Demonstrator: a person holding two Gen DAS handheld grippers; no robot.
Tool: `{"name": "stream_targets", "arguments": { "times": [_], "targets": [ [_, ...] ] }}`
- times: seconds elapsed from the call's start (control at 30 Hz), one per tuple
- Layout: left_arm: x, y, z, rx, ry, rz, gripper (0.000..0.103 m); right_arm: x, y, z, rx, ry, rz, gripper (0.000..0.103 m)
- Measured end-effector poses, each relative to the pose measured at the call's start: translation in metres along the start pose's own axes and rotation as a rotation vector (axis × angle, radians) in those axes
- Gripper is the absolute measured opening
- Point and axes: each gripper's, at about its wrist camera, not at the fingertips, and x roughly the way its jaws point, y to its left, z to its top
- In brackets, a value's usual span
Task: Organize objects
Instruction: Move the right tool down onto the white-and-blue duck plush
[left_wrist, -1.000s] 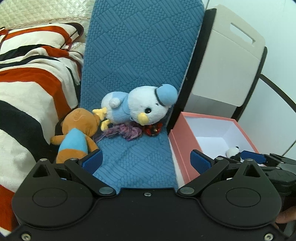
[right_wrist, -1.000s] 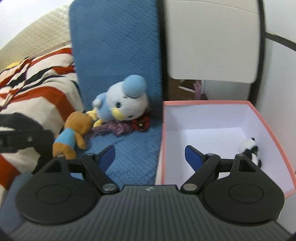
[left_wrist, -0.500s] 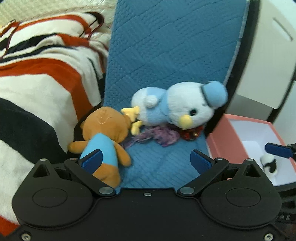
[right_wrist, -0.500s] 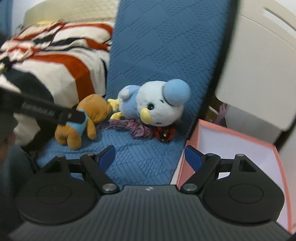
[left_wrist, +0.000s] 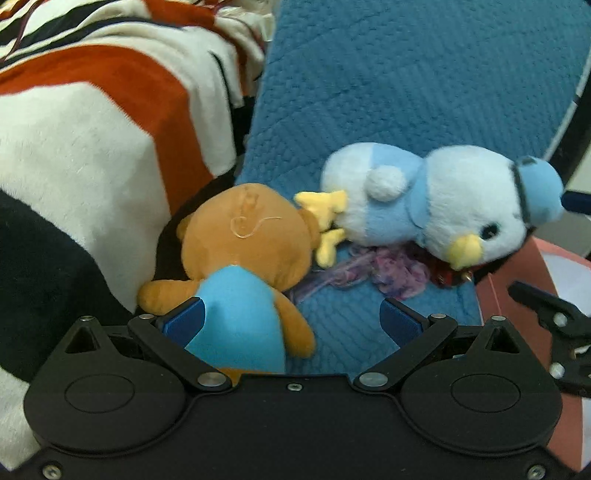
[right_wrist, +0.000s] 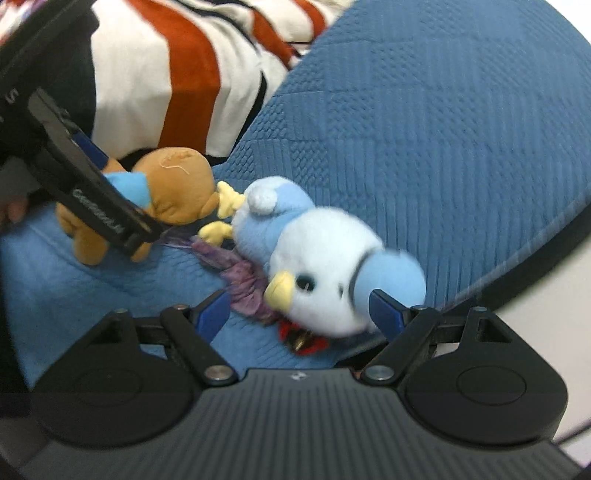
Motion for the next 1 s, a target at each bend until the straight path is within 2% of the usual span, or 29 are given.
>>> {"name": "stream_targets", "arguments": {
  "times": [0.33,0.47,0.7,1.0],
  "targets": [
    [0.027,0.022,0.006,-0.086,0.054,0.025,0.101,0.078,0.021,0.035,-0.443,0.077,-0.056,0.084],
    [0.040,0.027,0.003,-0.101,0.084,0.037,0.101,0.101,0.018,0.044,-0.508,0.163,-0.009,0.084],
    [0.056,0.032,0.000,-0.120,0.127,0.059,0.101,0.133,0.019,0.053,-0.567,0.294,0.052,0.091],
    [0.077,0.037,0.006,-0.171,0.182,0.080,0.099,0.163,0.036,0.048,-0.686,0.412,0.061,0.091]
  ]
}}
